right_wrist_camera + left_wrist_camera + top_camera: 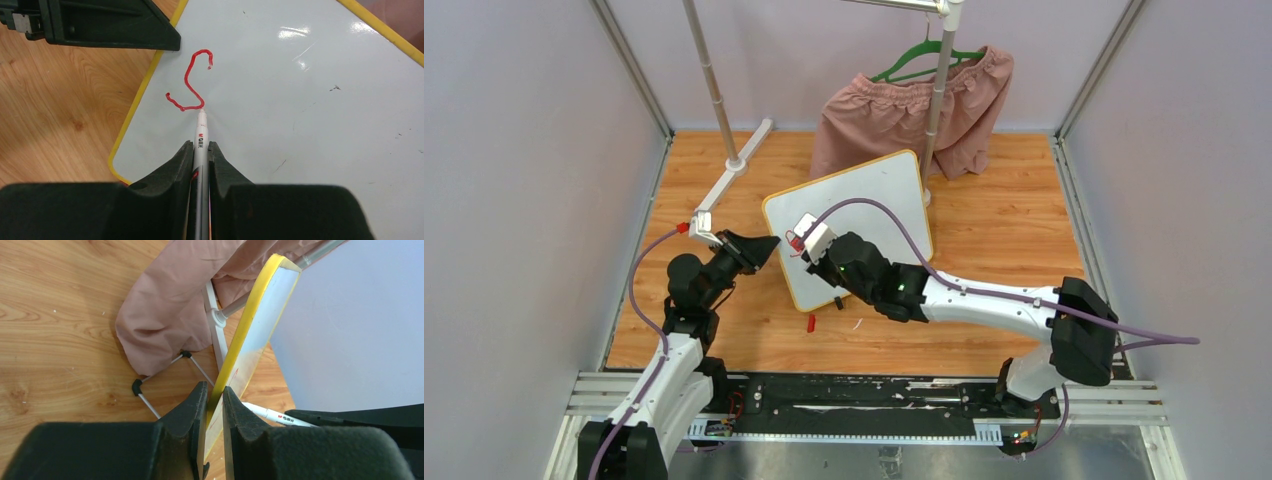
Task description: Write a sentence on the whiteboard
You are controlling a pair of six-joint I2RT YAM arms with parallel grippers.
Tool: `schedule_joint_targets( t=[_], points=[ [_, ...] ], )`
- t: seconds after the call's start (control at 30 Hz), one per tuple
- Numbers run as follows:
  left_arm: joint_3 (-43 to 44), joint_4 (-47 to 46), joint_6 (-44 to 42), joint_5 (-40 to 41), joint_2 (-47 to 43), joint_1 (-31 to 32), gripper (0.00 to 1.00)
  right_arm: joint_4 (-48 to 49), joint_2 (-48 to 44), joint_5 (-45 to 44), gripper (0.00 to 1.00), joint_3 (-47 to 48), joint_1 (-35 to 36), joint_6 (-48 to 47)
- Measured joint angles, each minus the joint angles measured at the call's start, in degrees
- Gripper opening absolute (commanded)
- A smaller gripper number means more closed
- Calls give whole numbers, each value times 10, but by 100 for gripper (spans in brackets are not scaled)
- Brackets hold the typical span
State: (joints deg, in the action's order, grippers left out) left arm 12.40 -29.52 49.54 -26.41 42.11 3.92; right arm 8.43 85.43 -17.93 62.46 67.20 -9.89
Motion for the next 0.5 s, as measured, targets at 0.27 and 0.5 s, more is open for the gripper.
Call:
schedule_joint_targets(
  t=[0.27,0.5],
  points=[
    [0,0,0,0,0,0,0,-5,7,-1,0,6,0,0],
    [0,0,0,0,1,0,0,-3,12,-6,0,6,0,-1]
  ],
)
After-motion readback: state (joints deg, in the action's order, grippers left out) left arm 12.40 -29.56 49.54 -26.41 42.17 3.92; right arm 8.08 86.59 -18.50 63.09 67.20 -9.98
